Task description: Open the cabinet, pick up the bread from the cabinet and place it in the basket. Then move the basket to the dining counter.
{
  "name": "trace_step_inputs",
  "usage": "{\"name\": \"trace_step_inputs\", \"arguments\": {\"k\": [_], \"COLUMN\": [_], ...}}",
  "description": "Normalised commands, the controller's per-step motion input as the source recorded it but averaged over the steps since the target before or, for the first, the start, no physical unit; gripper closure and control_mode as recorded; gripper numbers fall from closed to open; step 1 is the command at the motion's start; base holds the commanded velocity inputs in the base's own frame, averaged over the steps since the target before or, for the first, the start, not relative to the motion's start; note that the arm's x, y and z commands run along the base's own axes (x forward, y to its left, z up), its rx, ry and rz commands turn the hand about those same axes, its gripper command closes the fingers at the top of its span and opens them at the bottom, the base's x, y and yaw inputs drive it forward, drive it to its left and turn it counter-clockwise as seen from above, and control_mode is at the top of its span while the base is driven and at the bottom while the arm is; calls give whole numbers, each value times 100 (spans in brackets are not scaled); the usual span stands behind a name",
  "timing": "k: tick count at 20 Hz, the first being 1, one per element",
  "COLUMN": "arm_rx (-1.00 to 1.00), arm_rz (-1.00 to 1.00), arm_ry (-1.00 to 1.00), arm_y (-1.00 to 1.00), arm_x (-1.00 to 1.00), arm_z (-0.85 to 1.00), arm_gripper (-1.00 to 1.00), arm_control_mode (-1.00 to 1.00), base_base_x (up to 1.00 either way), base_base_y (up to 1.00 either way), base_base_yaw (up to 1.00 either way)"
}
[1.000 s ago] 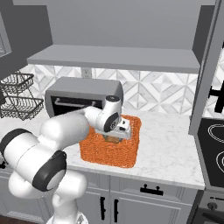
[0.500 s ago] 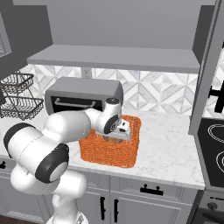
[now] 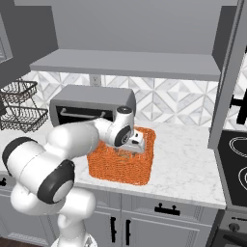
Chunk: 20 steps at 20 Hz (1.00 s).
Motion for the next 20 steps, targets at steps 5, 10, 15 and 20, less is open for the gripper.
{"name": "trace_step_inputs", "arguments": {"k": [5,10,15,20], "arm_rx": [0,0,0,0], "arm_rz": [-2,-2,0,0], "arm_ry": [-5,0,2,0], "arm_y": [-2,-58,-72,-54], "arm_x": [0,-17,-18,0], "arm_z": [60,61,56,21], "arm_gripper": [-100,-100,-100,-100], "arm_control_mode": [-100,-100,-100,-100], "base_base_x": [0,0,0,0], "base_base_y": [0,0,0,0], "base_base_yaw": [0,0,0,0]}}
